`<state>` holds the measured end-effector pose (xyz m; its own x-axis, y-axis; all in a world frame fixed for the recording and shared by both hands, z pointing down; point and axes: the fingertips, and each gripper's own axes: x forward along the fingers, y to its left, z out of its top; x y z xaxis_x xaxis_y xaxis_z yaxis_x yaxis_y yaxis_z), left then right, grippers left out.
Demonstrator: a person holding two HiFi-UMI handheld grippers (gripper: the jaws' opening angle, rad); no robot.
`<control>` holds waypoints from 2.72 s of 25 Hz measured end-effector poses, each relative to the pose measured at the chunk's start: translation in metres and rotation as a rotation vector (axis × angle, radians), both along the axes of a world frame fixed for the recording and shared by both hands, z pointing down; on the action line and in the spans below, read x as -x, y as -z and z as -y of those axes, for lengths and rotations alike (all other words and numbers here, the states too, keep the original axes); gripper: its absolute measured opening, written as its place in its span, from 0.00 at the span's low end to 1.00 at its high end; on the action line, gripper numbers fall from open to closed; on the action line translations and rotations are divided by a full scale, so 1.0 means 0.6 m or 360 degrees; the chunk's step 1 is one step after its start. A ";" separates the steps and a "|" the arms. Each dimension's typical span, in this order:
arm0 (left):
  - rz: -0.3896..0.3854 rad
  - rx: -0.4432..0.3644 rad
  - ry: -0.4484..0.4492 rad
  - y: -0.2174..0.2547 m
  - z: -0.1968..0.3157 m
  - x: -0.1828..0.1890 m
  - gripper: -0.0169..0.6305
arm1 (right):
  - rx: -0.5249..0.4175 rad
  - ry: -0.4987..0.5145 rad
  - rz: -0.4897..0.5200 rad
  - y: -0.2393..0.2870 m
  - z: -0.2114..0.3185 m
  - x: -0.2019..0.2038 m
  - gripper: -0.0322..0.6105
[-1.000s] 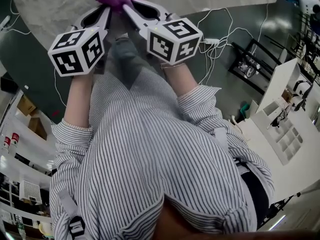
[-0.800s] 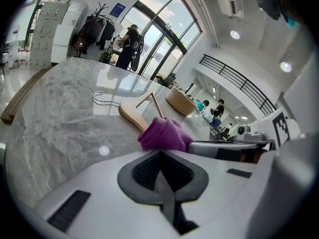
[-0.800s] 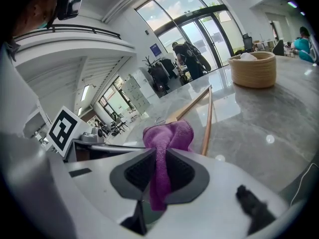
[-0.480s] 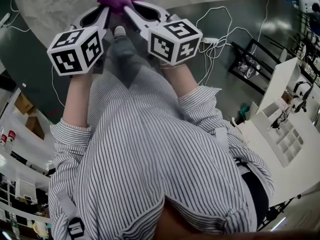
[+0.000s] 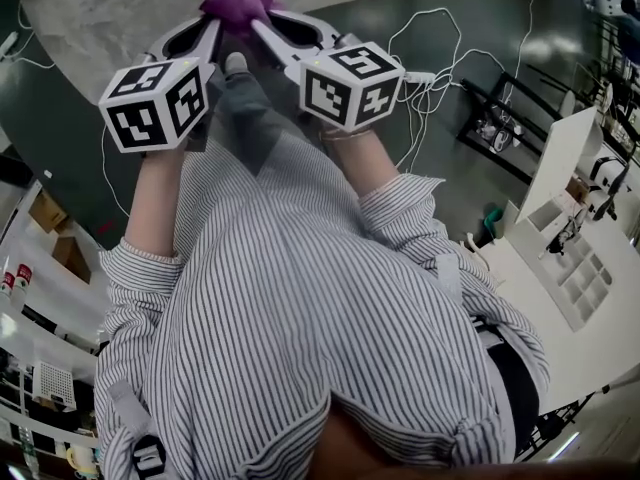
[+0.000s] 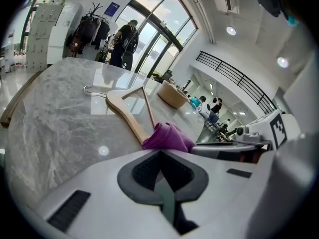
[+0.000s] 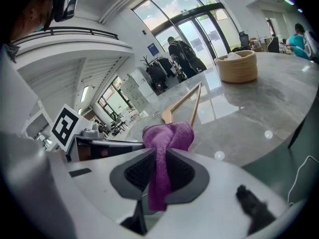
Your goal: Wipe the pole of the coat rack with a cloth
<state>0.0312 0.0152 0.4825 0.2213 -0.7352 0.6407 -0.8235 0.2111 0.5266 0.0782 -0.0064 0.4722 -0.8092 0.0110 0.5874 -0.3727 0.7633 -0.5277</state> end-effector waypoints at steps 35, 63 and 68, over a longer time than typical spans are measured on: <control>-0.0019 0.0048 -0.0096 -0.019 0.063 0.073 0.04 | 0.0034 -0.0128 -0.0101 -0.036 0.076 0.061 0.15; -0.0070 0.0029 -0.0300 -0.023 0.185 0.167 0.04 | 0.0036 -0.0349 -0.0180 -0.049 0.190 0.145 0.15; -0.0088 0.0014 -0.0321 -0.025 0.196 0.175 0.04 | 0.0027 -0.0392 -0.0181 -0.051 0.201 0.155 0.15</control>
